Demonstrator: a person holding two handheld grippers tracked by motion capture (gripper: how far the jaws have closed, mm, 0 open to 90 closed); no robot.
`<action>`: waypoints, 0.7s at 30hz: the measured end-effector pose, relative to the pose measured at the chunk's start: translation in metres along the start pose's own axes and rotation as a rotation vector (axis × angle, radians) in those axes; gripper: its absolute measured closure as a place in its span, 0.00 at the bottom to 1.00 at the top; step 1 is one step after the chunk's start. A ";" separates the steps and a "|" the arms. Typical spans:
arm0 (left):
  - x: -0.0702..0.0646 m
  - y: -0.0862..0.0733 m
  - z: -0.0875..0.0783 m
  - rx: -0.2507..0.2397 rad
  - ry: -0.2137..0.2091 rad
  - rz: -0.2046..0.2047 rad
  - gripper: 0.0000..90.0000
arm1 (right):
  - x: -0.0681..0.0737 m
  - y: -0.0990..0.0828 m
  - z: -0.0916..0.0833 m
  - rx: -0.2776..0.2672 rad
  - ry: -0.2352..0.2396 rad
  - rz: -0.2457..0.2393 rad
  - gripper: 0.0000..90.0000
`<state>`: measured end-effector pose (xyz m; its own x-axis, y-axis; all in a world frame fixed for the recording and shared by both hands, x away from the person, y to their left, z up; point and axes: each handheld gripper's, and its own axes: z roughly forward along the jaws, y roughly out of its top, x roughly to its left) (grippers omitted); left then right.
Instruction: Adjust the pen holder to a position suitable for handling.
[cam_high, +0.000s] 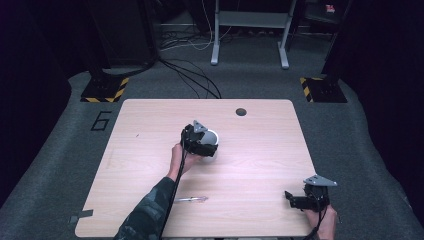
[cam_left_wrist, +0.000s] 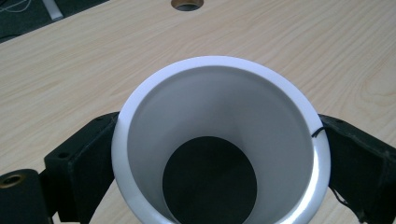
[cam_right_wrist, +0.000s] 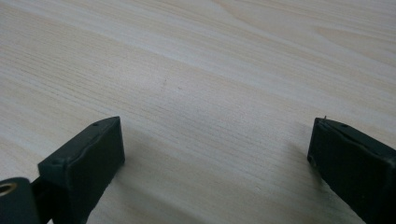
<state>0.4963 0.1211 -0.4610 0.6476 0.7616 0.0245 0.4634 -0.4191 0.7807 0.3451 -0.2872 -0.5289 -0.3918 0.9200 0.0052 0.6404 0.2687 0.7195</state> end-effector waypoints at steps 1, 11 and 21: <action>-0.002 0.000 0.002 -0.011 0.002 -0.007 0.07 | 0.000 0.000 0.000 0.000 0.000 0.000 0.04; -0.009 0.006 0.008 -0.002 -0.008 0.006 0.07 | 0.000 0.000 0.000 -0.002 -0.002 0.002 0.04; -0.010 0.006 0.007 -0.009 -0.007 0.006 0.06 | 0.000 0.000 0.000 -0.001 -0.002 0.001 0.04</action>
<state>0.4973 0.1076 -0.4606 0.6546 0.7556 0.0244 0.4544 -0.4190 0.7861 0.3451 -0.2871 -0.5290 -0.3898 0.9209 0.0050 0.6400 0.2670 0.7205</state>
